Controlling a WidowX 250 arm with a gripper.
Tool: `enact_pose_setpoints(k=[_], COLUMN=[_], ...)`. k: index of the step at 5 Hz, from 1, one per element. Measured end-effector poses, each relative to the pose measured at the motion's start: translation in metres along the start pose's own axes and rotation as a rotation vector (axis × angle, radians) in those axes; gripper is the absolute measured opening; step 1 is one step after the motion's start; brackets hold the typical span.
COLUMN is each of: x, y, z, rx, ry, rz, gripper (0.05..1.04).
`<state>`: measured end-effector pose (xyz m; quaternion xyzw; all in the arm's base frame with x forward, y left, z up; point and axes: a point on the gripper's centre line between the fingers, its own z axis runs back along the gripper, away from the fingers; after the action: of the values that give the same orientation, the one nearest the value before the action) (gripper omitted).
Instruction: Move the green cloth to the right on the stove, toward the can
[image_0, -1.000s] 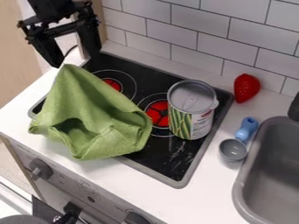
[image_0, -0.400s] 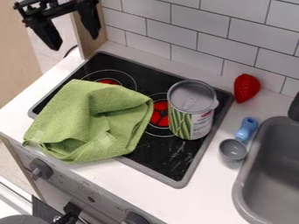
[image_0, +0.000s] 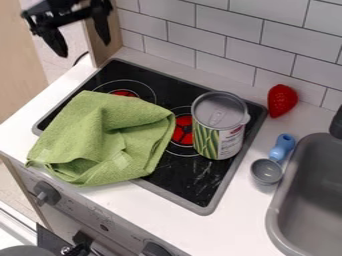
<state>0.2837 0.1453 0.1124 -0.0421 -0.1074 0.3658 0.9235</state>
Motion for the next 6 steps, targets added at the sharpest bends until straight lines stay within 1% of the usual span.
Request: enact_pose_setpoints(k=[1, 2, 3, 6], x=[0.013, 0.024, 0.034, 0.035], y=[0.007, 0.007, 0.010, 0.013], z=[-0.039, -0.043, -0.050, -0.050], rx=[0.090, 0.070, 0.024, 0.025], ry=[-0.037, -0.099, -0.102, -0.102], rz=[0.129, 0.164, 0.191, 0.196], gripper=[0.997, 0.997, 0.997, 0.997])
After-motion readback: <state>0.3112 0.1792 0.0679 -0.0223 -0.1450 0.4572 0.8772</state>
